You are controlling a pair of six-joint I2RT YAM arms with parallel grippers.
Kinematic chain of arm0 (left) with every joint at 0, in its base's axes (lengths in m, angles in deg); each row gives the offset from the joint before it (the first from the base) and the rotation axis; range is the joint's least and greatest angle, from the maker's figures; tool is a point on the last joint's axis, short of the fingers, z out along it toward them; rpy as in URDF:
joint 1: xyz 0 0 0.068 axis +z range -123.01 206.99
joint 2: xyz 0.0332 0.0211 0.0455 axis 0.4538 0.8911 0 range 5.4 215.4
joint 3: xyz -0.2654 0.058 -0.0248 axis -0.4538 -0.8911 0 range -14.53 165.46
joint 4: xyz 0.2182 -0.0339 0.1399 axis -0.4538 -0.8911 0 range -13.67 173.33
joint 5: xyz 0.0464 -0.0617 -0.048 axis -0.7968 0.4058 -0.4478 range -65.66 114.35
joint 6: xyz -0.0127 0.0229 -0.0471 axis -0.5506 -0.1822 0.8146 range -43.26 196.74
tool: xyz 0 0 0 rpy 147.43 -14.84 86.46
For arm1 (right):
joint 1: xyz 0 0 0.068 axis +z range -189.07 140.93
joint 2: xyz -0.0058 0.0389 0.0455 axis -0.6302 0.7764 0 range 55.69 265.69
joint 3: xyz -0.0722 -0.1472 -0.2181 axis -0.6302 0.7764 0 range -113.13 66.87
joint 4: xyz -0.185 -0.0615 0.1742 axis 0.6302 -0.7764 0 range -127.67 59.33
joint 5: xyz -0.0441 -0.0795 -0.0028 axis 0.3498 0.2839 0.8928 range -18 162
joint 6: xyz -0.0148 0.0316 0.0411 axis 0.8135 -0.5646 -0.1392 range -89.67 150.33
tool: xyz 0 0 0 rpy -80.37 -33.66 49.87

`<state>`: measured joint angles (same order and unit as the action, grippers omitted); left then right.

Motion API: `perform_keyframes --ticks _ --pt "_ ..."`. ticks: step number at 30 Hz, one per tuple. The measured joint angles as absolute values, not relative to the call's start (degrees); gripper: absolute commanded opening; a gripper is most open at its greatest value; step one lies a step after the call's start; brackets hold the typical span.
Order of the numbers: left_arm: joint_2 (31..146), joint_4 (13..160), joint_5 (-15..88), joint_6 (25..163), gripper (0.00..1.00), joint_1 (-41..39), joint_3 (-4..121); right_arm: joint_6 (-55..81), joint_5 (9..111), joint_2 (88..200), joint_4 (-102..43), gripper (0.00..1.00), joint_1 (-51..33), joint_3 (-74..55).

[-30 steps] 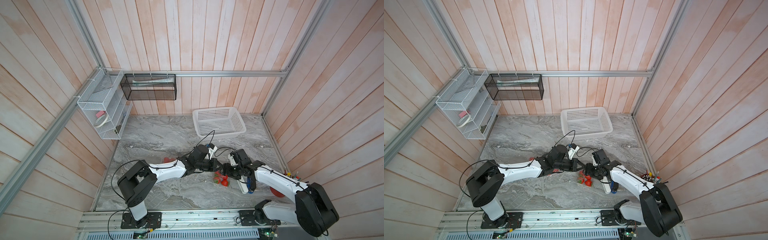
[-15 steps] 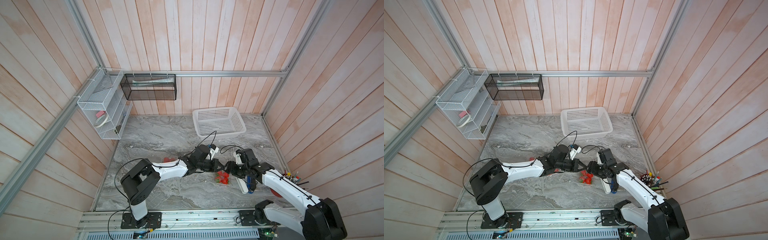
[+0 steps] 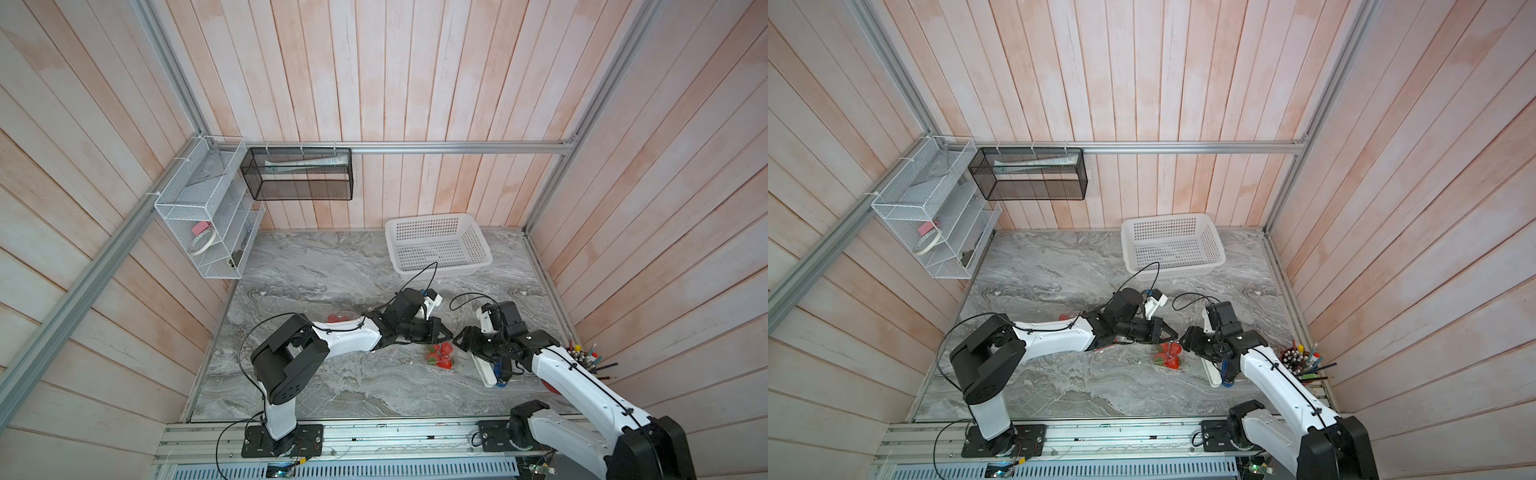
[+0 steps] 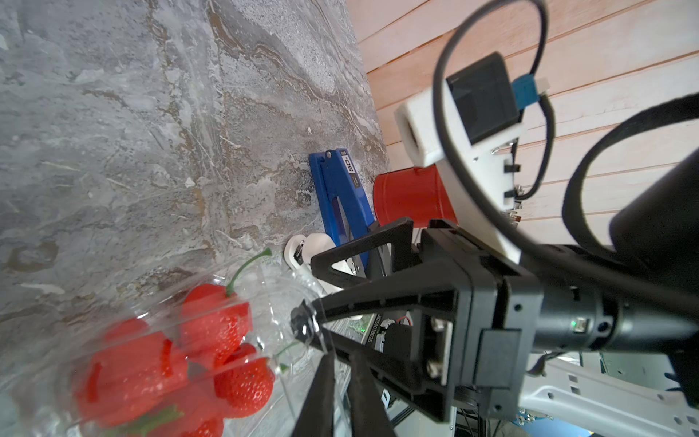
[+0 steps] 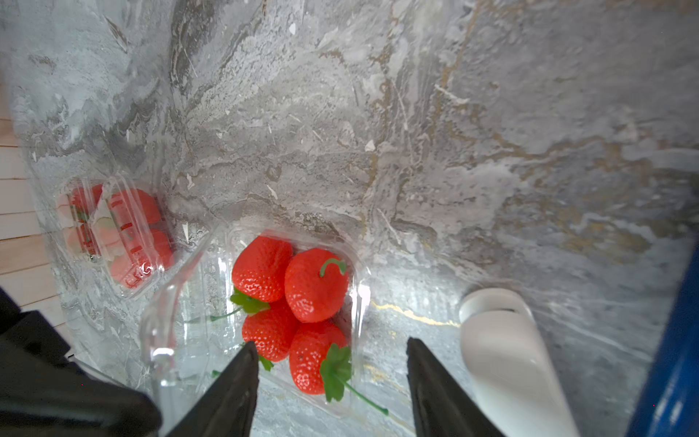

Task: Pack strawberries into containers
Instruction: Close the packing box at the center of the board.

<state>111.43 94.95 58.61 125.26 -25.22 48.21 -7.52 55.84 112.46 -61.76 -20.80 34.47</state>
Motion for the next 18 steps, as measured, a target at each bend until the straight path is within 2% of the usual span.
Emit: perform_keyframes --ticks 7,18 --pt "118.8 95.8 63.6 127.4 0.13 -25.1 51.4 -7.8 55.9 106.4 -63.9 0.64 -22.0 34.5" --pt "122.8 96.7 68.2 130.4 0.13 -24.6 52.4 -9.1 49.3 107.7 -60.2 0.64 -22.0 39.3"
